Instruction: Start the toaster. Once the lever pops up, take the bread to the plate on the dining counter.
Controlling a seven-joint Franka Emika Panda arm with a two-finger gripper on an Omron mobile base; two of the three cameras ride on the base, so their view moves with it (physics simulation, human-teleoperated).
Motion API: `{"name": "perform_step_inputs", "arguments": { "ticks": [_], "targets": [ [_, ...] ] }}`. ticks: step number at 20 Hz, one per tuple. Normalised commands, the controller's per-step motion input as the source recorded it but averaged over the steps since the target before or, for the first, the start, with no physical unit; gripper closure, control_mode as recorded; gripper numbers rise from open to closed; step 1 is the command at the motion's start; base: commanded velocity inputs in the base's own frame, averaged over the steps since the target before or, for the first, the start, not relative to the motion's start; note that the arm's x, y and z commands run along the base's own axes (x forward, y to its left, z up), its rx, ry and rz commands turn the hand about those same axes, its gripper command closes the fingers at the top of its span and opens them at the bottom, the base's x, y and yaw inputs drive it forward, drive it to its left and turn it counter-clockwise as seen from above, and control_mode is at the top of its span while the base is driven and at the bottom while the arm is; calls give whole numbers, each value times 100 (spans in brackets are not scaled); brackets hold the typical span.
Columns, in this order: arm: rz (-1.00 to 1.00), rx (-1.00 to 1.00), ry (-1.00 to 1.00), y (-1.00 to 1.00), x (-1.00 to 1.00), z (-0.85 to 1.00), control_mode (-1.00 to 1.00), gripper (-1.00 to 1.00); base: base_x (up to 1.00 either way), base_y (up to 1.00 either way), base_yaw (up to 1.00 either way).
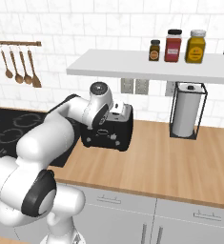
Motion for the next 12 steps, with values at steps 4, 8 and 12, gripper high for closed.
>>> {"name": "perform_step_inputs", "arguments": {
  "ticks": [4, 8, 12],
  "targets": [
    [0, 0, 0, 0, 0, 0, -100, -100, 0, 0, 0],
    [0, 0, 0, 0, 0, 0, -100, -100, 0, 0, 0],
    [0, 0, 0, 0, 0, 0, -100, -100, 0, 0, 0]
  ]
}}
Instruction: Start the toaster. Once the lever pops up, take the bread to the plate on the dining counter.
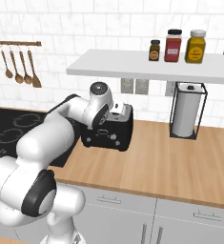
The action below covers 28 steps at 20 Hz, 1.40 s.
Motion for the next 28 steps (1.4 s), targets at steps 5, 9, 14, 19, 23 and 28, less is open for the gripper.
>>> {"name": "perform_step_inputs", "arguments": {
  "ticks": [5, 9, 14, 19, 23, 28],
  "targets": [
    [0, 0, 0, 0, 0, 0, -100, -100, 0, 0, 0],
    [0, 0, 0, 0, 0, 0, -100, -100, 0, 0, 0],
    [0, 0, 0, 0, 0, 0, -100, -100, 0, 0, 0],
    [0, 0, 0, 0, 0, 0, -100, -100, 0, 0, 0],
    [0, 0, 0, 0, 0, 0, -100, -100, 0, 0, 0],
    [0, 0, 0, 0, 0, 0, -100, -100, 0, 0, 0]
  ]
}}
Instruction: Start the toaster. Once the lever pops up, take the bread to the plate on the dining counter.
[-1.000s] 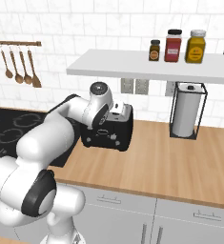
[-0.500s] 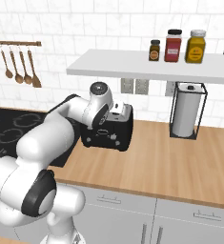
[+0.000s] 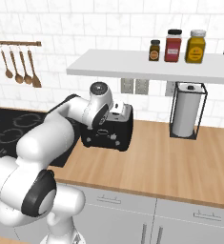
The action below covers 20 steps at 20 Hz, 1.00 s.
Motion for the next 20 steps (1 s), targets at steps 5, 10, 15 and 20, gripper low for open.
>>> {"name": "perform_step_inputs", "arguments": {
  "ticks": [5, 10, 15, 20],
  "targets": [
    [0, 0, 0, 0, 0, 0, -100, -100, 0, 0, 0],
    [0, 0, 0, 0, 0, 0, -100, -100, 0, 0, 0],
    [0, 0, 0, 0, 0, 0, -100, -100, 0, 0, 0],
    [0, 0, 0, 0, 0, 0, -100, -100, 0, 0, 0]
  ]
}}
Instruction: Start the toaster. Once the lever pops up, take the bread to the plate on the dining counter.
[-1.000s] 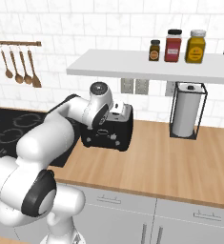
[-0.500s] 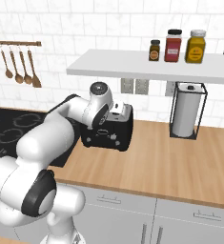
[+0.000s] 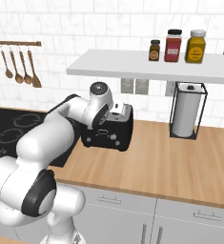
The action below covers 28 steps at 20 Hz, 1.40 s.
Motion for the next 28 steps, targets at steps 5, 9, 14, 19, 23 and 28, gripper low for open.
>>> {"name": "perform_step_inputs", "arguments": {
  "ticks": [5, 9, 14, 19, 23, 28],
  "targets": [
    [0, 0, 0, 0, 0, 0, -100, -100, 0, 0, 0],
    [0, 0, 0, 0, 0, 0, -100, -100, 0, 0, 0],
    [0, 0, 0, 0, 0, 0, -100, -100, 0, 0, 0],
    [0, 0, 0, 0, 0, 0, -100, -100, 0, 0, 0],
    [0, 0, 0, 0, 0, 0, -100, -100, 0, 0, 0],
    [0, 0, 0, 0, 0, 0, -100, -100, 0, 0, 0]
  ]
}}
